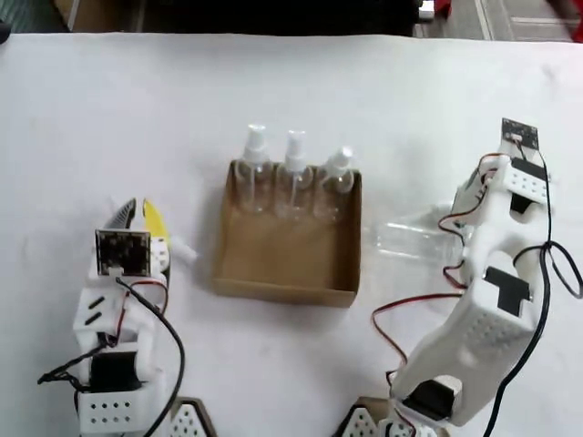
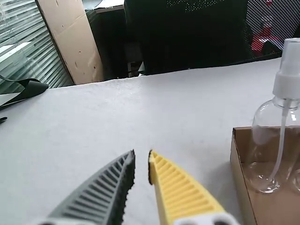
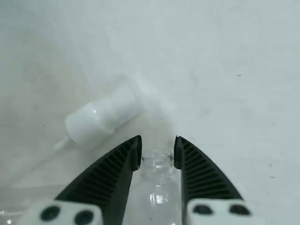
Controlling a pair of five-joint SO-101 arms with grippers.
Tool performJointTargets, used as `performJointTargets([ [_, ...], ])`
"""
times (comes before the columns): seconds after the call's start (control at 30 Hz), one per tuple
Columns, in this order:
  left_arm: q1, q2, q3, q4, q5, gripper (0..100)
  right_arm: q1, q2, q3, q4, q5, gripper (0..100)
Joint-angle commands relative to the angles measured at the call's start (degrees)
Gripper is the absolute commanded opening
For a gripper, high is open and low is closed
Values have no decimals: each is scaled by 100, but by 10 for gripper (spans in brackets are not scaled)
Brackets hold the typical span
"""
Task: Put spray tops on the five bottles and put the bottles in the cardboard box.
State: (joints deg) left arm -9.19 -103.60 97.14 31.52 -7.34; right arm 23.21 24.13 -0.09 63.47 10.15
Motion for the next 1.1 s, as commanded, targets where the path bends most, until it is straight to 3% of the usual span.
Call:
performJointTargets([
  [0.0, 4, -84, -18, -9, 62, 56, -57, -84, -229, -48, 79, 63],
  [0.1, 4, -84, -18, -9, 62, 56, -31, -101, -229, -127, 79, 12],
  [0.23, 4, -84, -18, -9, 62, 57, 22, -101, -527, 75, 79, 16],
  [0.9, 4, -84, -18, -26, 62, 57, 321, -101, -4826, 3486, 26, 16],
  [1.07, 4, -84, -18, -26, 62, 58, 356, -453, -5090, 3538, 26, 16],
])
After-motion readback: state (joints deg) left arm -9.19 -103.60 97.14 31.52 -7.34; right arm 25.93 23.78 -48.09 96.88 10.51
